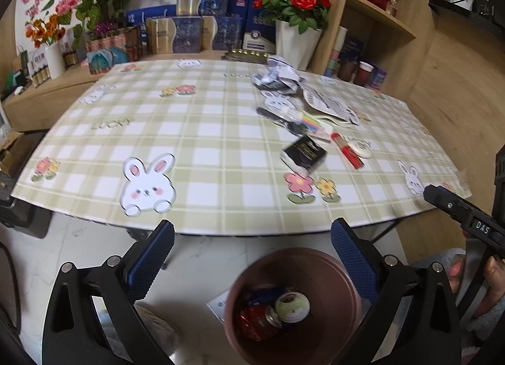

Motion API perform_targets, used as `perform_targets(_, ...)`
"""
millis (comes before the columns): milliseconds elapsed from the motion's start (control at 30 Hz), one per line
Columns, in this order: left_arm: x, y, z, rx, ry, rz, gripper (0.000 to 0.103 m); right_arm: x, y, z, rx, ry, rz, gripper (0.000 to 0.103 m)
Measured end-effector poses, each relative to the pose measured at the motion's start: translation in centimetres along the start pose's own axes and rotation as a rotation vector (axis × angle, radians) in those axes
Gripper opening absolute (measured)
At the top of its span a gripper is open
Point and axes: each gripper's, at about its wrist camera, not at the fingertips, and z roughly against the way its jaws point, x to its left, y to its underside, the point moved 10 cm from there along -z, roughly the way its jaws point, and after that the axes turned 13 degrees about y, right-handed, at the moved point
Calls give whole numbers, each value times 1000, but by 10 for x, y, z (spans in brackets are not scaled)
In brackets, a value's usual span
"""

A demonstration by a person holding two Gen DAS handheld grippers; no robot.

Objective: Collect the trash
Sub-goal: 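Grasp the black Face tissue pack with the left gripper while the right approaches the white packet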

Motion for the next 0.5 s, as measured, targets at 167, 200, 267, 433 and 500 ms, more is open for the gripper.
perform_targets(167, 0, -26, 8, -58, -22, -6, 97, 6, -18, 3, -12, -18, 8, 97)
perform_targets(200, -2, -31, 10, -77, -20, -10, 97, 7, -22, 6, -18, -17, 19, 97)
perform_targets(267, -7, -40, 14, -107, -15, -20, 97, 9, -29, 11, -34, -20, 46, 97)
perform_targets(433, -20, -51, 16, -135, -17, -94, 97, 7, -38, 13, -48, 10, 75, 97)
perform_targets(500, -22, -54, 15, -133, -28, -121, 97, 6, -39, 10, -47, 6, 55, 97)
